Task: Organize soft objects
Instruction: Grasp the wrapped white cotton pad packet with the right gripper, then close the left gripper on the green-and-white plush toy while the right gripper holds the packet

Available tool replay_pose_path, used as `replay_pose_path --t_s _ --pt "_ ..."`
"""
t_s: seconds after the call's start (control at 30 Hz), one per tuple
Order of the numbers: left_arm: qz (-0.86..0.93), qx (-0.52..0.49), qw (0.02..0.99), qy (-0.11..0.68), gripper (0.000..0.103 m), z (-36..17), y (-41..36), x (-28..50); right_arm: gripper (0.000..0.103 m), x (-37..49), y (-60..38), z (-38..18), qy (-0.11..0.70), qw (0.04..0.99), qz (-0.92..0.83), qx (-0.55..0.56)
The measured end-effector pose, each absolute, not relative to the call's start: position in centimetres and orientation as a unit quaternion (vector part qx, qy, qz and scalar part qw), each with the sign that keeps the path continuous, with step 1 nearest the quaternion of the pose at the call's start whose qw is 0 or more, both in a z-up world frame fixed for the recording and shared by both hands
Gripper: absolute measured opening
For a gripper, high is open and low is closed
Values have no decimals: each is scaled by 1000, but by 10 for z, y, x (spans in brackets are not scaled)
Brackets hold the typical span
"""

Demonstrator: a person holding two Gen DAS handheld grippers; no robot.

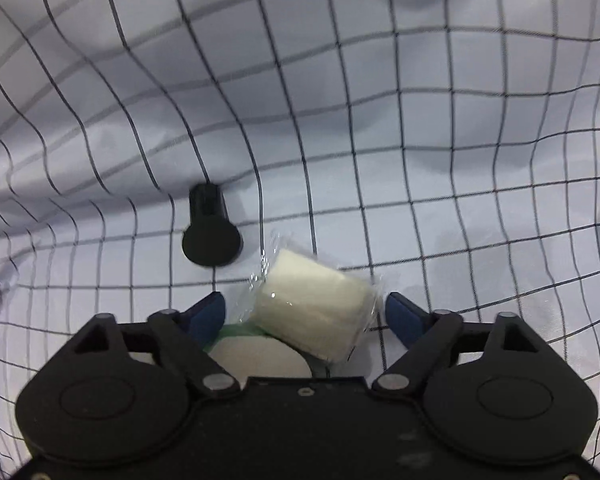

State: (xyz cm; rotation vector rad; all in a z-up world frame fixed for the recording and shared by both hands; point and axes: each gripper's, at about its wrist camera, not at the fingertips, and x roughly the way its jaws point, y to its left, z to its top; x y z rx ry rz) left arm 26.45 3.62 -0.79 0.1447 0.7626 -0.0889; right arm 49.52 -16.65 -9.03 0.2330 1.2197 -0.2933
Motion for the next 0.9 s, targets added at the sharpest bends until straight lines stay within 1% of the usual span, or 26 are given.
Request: replay_pose_path --t_s 0.03,0.07,0.1,0.23,0.6,0.9 --pt "-43 70 925 372 100 -8 37 265 77 496 -165 -94 575 800 -140 102" --pt "-42 71 924 372 100 -8 37 265 71 497 -164 -97 576 799 -140 97" --pt "-41 71 924 373 100 -8 37 265 70 498 -163 -98 575 801 -138 92" --pt "-42 70 924 374 100 -7 36 266 63 497 -169 -94 565 810 -125 96" --pt "-66 73 919 381 100 0 10 285 63 463 -230 -65 515 833 -165 114" --pt "-74 132 914 377 100 5 -49 330 63 394 -247 -38 476 860 -153 105"
